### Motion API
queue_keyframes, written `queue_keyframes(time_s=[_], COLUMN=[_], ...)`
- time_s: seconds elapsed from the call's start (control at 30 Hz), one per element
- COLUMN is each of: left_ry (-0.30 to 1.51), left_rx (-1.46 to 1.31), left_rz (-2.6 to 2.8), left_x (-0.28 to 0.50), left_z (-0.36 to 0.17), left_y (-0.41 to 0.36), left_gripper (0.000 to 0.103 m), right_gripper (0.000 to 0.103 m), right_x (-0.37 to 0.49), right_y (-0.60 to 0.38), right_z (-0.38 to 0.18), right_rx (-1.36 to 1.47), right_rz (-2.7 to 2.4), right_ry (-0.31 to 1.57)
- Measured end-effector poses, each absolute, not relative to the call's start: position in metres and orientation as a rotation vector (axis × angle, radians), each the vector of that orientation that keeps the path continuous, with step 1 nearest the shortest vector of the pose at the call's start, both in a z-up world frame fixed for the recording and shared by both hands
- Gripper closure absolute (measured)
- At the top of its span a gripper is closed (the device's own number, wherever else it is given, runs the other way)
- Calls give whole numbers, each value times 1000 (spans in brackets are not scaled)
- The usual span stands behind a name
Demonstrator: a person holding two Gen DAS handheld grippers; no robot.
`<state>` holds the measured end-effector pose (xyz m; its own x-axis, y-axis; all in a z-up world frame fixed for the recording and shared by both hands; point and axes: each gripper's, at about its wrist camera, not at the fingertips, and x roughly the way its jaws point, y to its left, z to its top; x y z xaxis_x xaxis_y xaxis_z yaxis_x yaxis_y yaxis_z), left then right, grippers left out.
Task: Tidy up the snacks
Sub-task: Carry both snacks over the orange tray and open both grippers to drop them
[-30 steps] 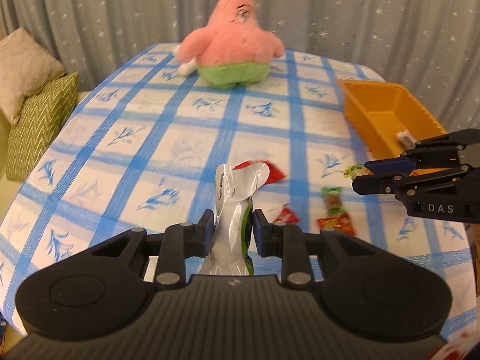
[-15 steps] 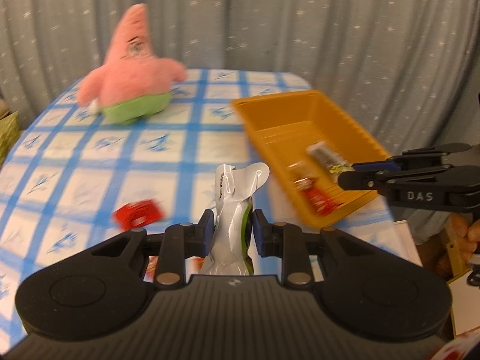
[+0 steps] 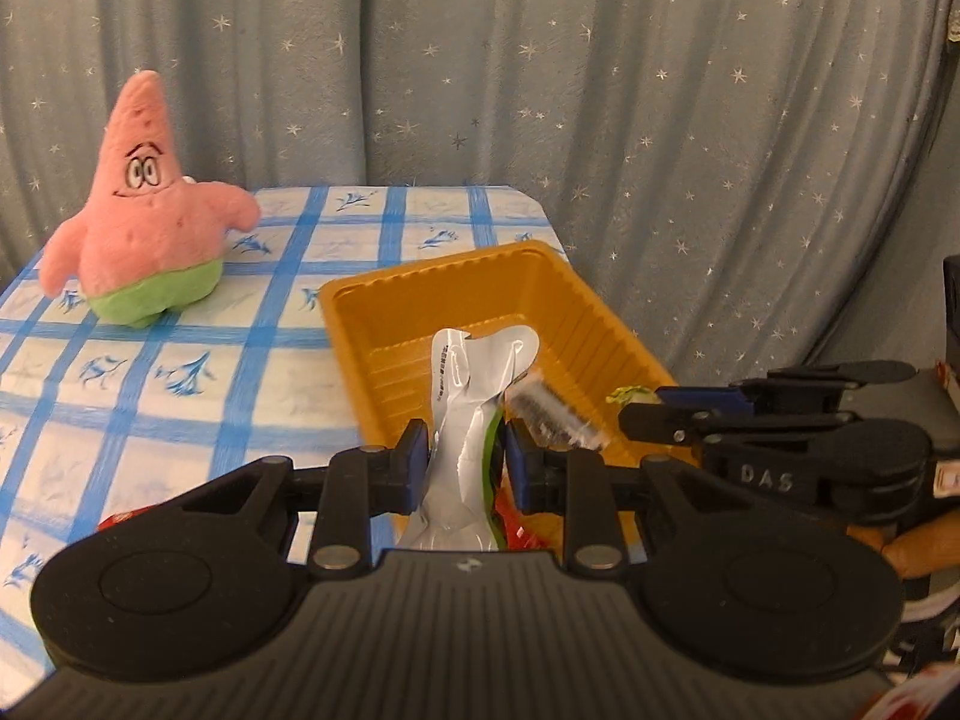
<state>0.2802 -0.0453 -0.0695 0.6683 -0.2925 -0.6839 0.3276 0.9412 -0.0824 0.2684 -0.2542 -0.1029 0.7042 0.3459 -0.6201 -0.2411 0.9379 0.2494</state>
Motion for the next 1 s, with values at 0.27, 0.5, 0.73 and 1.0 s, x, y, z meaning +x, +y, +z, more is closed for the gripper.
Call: queue_keyframes(time_s=[0.27, 0.5, 0.73, 1.0], left_ry=[810, 847, 867, 911], left_rx=[28, 20, 31, -8], left_rz=[-317, -275, -260, -254], left_x=[326, 366, 394, 416], left_z=[-85, -101, -114, -130], left_y=[-74, -91, -107, -113], left_gripper=[78, 78, 78, 77], right_gripper=[80, 80, 80, 80], right_x=[307, 338, 357, 369], right_y=[-271, -285, -294, -297], right_z=[-110, -118, -123, -129], right_rx=[154, 167, 180, 196], right_rz=[325, 321, 319, 314], right_ry=[721, 731, 730, 734])
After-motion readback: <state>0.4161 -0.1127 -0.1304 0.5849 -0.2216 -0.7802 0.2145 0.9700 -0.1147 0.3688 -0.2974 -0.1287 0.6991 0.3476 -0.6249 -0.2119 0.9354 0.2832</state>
